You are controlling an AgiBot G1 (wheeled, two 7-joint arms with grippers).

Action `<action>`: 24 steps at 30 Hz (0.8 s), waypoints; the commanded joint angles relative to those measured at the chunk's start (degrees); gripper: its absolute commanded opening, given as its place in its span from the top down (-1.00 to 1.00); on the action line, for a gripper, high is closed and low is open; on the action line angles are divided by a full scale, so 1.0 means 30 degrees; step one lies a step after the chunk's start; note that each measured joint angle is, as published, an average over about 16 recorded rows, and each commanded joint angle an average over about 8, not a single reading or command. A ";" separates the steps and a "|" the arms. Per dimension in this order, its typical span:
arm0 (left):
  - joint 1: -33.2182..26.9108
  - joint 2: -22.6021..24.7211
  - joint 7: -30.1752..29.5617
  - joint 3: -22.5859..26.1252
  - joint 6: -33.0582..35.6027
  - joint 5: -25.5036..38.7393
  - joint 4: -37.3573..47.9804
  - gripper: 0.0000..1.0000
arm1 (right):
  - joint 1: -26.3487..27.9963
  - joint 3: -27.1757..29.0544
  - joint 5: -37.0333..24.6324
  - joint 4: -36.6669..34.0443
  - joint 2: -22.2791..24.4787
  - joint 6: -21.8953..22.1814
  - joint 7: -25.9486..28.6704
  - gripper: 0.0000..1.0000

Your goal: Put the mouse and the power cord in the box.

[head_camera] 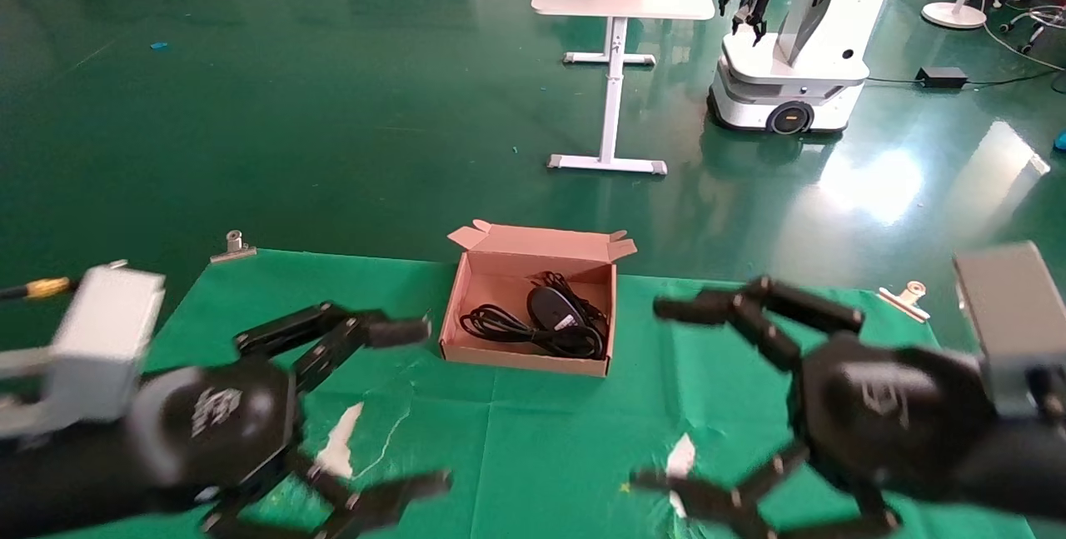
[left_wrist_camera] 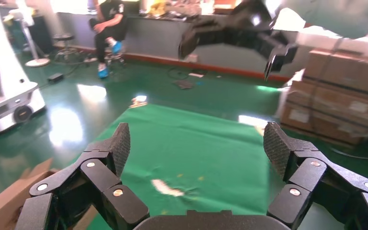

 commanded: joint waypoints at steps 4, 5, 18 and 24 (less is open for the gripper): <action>0.0927 -0.1048 -0.0438 -0.0804 0.0936 -0.1187 -0.1221 -1.00 | -0.1139 0.0205 0.0657 0.1645 0.0545 -0.0196 0.1252 -1.00; 0.1065 -0.1205 -0.0496 -0.0924 0.1077 -0.1367 -0.1406 -1.00 | -0.1310 0.0235 0.0755 0.1893 0.0626 -0.0230 0.1408 -1.00; 0.1259 -0.1408 -0.0565 -0.1093 0.1266 -0.1629 -0.1639 -1.00 | -0.1540 0.0305 0.0932 0.2197 0.0746 -0.0269 0.1571 -1.00; 0.1156 -0.1295 -0.0526 -0.1002 0.1155 -0.1487 -0.1500 -1.00 | -0.1410 0.0273 0.0841 0.2016 0.0682 -0.0241 0.1491 -1.00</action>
